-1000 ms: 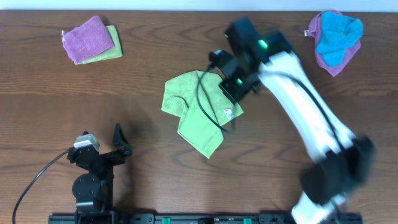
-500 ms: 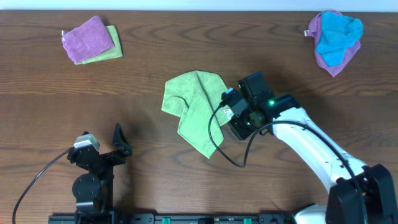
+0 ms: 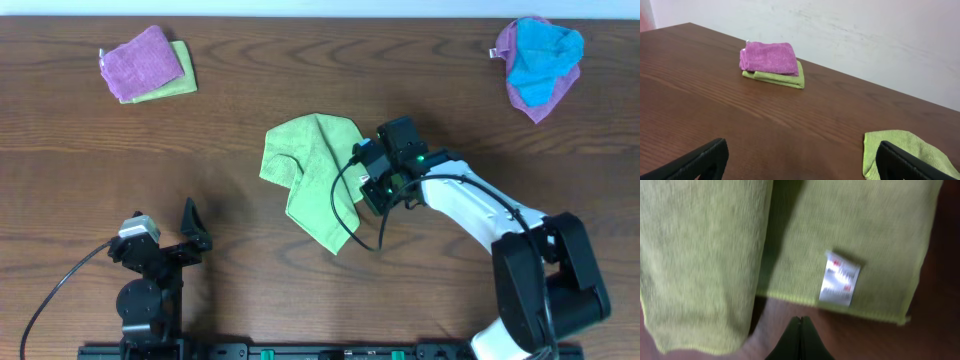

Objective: Fold the cloth
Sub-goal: 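Grasp the green cloth's labeled corner and drag it right to spread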

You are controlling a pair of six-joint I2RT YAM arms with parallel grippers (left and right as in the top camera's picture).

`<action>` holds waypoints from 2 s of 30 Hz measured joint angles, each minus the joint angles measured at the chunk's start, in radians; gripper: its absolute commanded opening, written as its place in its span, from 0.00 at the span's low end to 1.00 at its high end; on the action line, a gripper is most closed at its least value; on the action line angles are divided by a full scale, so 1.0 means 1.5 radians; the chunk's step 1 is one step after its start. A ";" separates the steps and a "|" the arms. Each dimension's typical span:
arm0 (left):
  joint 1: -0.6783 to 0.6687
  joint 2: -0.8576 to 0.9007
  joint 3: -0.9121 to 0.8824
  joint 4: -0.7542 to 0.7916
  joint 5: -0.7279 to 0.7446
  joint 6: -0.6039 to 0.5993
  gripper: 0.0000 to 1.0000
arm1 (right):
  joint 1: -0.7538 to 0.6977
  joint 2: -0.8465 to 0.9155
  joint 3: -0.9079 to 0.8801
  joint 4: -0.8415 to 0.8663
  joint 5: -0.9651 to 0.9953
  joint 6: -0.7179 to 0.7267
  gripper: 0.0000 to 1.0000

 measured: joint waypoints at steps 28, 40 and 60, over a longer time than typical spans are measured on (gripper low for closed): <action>0.000 0.000 0.000 0.000 0.000 0.000 0.95 | -0.044 0.066 0.007 0.082 0.014 0.058 0.01; 0.000 0.000 0.000 0.000 0.000 0.000 0.96 | -0.129 0.057 0.033 -0.113 0.091 0.113 0.01; 0.000 0.000 0.000 0.000 0.000 0.000 0.95 | -0.175 0.063 0.020 -0.335 0.159 0.194 0.02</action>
